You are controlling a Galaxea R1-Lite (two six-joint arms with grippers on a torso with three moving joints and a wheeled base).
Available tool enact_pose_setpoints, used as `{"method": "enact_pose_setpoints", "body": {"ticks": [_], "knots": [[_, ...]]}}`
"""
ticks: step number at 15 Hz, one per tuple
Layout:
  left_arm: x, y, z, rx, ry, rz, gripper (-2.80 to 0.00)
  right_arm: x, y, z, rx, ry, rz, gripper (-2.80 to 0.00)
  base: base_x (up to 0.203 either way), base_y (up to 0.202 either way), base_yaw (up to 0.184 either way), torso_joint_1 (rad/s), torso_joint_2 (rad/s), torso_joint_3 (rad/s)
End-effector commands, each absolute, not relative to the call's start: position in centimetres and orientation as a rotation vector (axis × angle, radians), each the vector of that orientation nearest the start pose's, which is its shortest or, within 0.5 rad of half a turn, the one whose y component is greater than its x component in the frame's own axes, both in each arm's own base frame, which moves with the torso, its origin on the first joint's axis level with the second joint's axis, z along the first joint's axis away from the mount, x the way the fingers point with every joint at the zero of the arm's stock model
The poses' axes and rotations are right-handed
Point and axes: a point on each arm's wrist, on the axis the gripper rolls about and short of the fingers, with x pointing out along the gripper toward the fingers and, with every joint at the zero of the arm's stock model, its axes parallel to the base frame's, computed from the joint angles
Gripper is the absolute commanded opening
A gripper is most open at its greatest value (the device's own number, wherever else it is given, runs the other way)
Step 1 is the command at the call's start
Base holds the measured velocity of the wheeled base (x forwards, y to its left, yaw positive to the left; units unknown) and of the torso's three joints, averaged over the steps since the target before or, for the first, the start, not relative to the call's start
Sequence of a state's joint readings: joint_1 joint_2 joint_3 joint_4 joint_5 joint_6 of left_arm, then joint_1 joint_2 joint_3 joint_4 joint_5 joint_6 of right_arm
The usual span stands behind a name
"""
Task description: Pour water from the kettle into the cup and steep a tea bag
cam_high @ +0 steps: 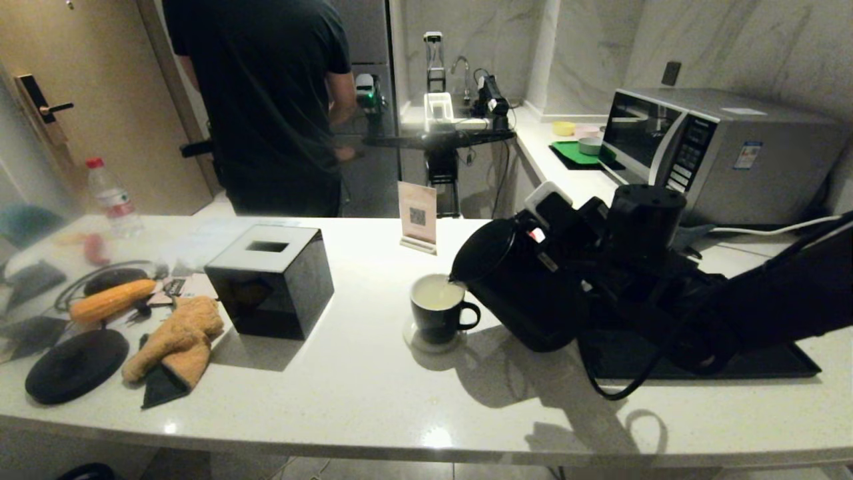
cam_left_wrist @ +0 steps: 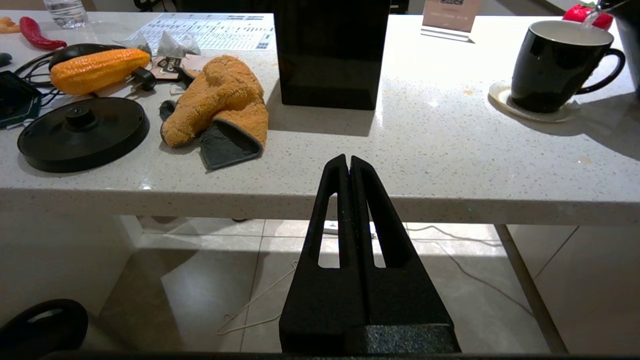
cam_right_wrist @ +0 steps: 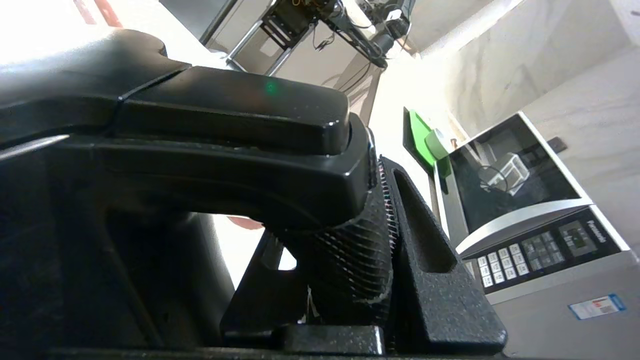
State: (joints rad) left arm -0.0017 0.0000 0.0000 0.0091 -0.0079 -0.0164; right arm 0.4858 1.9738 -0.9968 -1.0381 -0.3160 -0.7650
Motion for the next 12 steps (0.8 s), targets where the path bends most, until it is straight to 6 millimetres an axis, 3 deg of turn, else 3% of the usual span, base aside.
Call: {"method": "enact_pose_setpoints", "body": {"ticks": [1, 12], "knots": [[-2.28, -0.01, 7.45, -0.017, 0.009, -0.009, -2.80, 33.82, 17.08, 18.19, -0.742, -0.130, 0.135, -2.80, 0.000, 0.000, 0.000, 0.000, 0.00, 0.000], [-2.28, -0.01, 7.45, -0.017, 0.009, -0.009, -2.80, 33.42, 17.80, 18.23, -0.767, -0.146, 0.152, -2.80, 0.000, 0.000, 0.000, 0.000, 0.00, 0.000]]}}
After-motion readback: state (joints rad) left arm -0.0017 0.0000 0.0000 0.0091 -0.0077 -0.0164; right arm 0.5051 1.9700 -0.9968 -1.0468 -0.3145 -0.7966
